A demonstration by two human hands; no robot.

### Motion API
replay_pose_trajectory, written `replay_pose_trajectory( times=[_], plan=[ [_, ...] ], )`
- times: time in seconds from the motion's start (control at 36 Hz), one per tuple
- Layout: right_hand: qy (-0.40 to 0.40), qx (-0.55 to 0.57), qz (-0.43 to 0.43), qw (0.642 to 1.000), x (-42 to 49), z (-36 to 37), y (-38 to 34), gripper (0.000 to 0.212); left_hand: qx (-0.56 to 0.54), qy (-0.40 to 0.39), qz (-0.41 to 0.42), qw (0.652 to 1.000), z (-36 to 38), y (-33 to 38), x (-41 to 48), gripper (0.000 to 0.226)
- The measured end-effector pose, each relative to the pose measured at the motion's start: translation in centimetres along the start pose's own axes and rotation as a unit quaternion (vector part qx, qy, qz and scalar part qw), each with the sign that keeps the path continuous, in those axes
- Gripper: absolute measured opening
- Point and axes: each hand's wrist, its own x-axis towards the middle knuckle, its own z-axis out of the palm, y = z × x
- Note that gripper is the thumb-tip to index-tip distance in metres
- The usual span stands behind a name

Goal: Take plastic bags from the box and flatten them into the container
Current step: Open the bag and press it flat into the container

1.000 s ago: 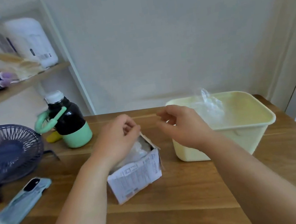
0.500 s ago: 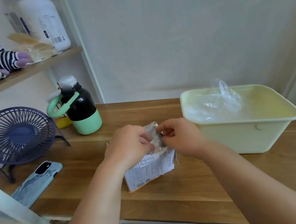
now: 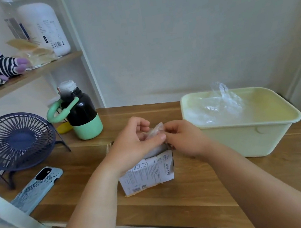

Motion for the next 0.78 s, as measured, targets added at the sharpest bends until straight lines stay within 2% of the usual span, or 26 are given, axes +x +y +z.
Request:
replay_pose_trajectory(
  times=[0.08, 0.17, 0.25, 0.33, 0.39, 0.44, 0.5, 0.56, 0.58, 0.64, 0.69, 0.72, 0.75, 0.78],
  plan=[
    [0.037, 0.047, 0.001, 0.998, 0.3, -0.4, 0.1, 0.029, 0.103, -0.049, -0.035, 0.993, -0.1, 0.3, -0.3, 0.060],
    [0.043, 0.106, -0.006, 0.993, 0.2, -1.0, -0.6, 0.029, 0.161, -0.070, -0.034, 0.984, 0.1, 0.5, -0.3, 0.057],
    [0.075, 0.162, -0.028, 0.984, 0.1, -1.6, -1.5, 0.020, 0.206, -0.082, -0.030, 0.975, 0.2, 0.8, -0.3, 0.049],
    [0.130, 0.260, -0.053, 0.955, 0.1, -2.6, -2.4, 0.020, 0.221, -0.087, -0.040, 0.971, 0.2, 1.1, -0.4, 0.045],
    [0.125, 0.335, -0.071, 0.931, 0.2, -3.7, -2.9, 0.012, 0.234, -0.086, -0.034, 0.968, 0.4, 1.5, -0.5, 0.045],
    [0.099, 0.396, -0.090, 0.908, 0.0, -4.9, -3.4, 0.008, 0.185, -0.082, -0.031, 0.979, 0.8, 2.2, -0.5, 0.056],
    [0.073, 0.447, -0.097, 0.886, -0.3, -5.8, -3.4, 0.024, 0.063, -0.080, -0.017, 0.995, 1.3, 2.9, -0.4, 0.088],
    [0.061, 0.481, -0.096, 0.869, -0.8, -6.6, -3.4, 0.036, -0.069, -0.060, 0.001, 0.996, 1.8, 3.6, -0.1, 0.105],
    [0.063, 0.487, -0.094, 0.866, -1.1, -6.9, -3.4, 0.038, -0.111, -0.042, 0.008, 0.993, 2.1, 3.8, 0.2, 0.102],
    [0.064, 0.495, -0.084, 0.863, -1.5, -7.6, -3.1, 0.036, -0.115, 0.009, 0.021, 0.993, 2.9, 4.3, 0.9, 0.072],
    [0.057, 0.509, -0.068, 0.856, -2.1, -8.8, -2.5, 0.016, -0.086, 0.050, 0.027, 0.995, 3.8, 4.9, 1.7, 0.043],
    [0.055, 0.517, -0.064, 0.852, -2.5, -9.5, -2.3, 0.018, -0.094, 0.057, 0.026, 0.994, 4.2, 5.1, 2.1, 0.033],
    [0.052, 0.521, -0.057, 0.850, -2.9, -10.2, -1.9, 0.030, -0.110, 0.063, 0.029, 0.991, 4.4, 5.4, 2.4, 0.029],
    [0.055, 0.524, -0.048, 0.849, -3.5, -11.1, -1.6, 0.040, -0.114, 0.072, 0.035, 0.990, 4.7, 5.7, 2.7, 0.032]
  ],
)
